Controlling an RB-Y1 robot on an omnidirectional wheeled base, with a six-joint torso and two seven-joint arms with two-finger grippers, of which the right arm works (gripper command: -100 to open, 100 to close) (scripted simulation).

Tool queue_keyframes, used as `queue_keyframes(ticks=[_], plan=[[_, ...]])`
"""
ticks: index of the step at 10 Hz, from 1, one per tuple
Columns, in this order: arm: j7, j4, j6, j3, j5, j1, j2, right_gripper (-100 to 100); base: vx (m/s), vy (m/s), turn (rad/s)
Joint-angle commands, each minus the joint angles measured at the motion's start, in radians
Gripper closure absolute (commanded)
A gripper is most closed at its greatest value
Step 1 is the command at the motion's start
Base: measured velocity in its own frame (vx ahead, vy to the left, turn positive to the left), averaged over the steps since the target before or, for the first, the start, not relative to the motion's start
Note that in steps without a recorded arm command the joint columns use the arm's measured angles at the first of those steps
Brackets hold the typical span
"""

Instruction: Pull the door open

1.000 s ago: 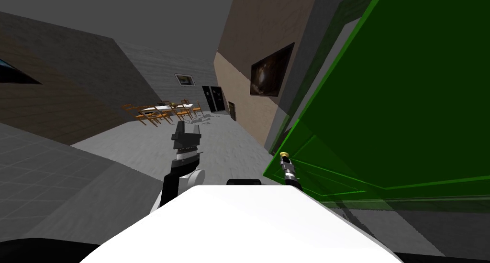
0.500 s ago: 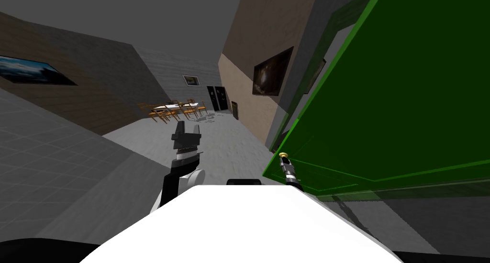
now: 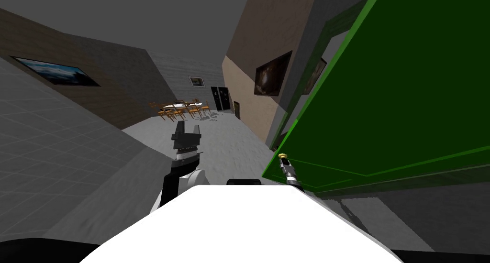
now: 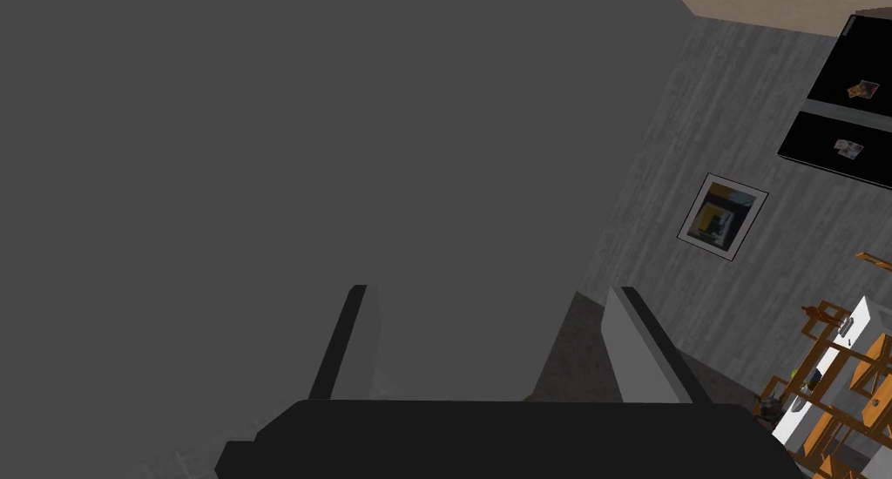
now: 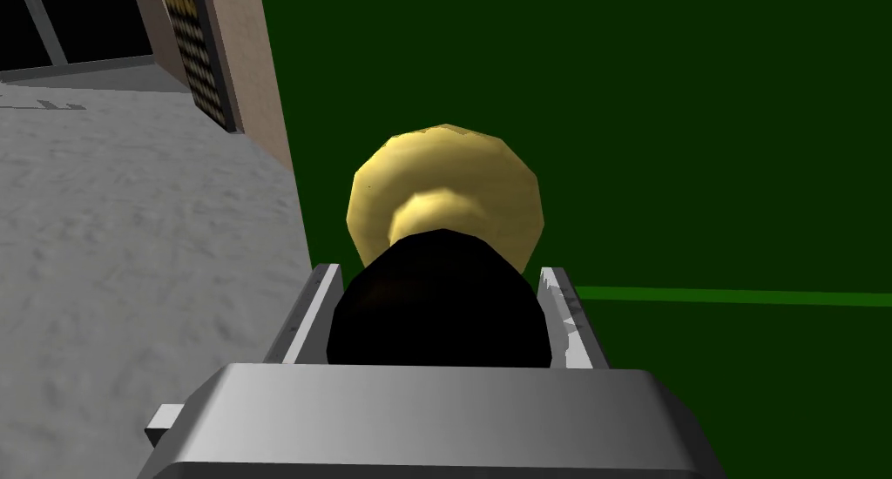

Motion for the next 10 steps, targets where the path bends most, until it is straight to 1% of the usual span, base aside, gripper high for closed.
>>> queue_keyframes(ticks=[1, 3, 6, 9, 10], plan=[[-0.009, -0.002, -0.015, 0.011, 0.002, 0.007, -0.008, 100, -0.178, -0.031, 0.115], [-0.023, -0.005, -0.035, 0.029, 0.005, 0.022, -0.023, 100, -0.171, -0.027, 0.127], [-0.045, -0.011, -0.067, 0.057, 0.009, 0.046, -0.047, 100, -0.219, -0.045, 0.143], [-0.064, -0.015, -0.094, 0.081, 0.013, 0.066, -0.067, 100, -0.184, -0.016, 0.114], [-0.058, -0.012, -0.086, 0.076, 0.012, 0.06, -0.063, 100, -0.092, -0.001, 0.019]])
